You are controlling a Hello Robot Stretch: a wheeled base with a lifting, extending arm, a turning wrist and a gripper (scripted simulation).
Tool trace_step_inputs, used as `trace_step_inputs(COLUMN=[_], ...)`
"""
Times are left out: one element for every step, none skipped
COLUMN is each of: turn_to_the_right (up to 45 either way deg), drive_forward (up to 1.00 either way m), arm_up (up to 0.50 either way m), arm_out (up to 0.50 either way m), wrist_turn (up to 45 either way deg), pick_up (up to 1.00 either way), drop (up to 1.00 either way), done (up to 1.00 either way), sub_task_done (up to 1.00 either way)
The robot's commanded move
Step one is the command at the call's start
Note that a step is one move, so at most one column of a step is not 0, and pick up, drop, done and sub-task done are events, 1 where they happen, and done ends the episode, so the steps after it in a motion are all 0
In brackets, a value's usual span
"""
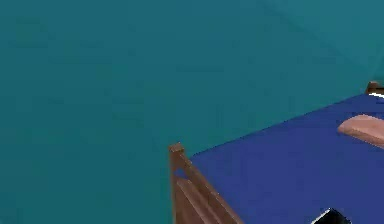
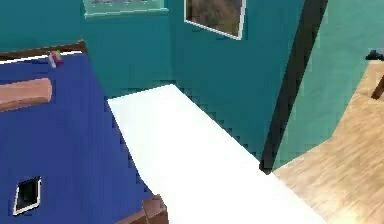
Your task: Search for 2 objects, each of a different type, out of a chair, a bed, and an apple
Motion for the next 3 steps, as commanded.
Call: trace_step_inputs(turn_to_the_right=[45.0,45.0,39.0], drive_forward=[0.00,0.00,0.00], arm_up=[0.00,0.00,0.00], arm_out=[0.00,0.00,0.00], wrist_turn=[0.0,0.0,0.0], pick_up=[0.00,0.00,0.00], drop=[0.00,0.00,0.00], done=[0.00,0.00,0.00], sub_task_done=[0.00,0.00,0.00])
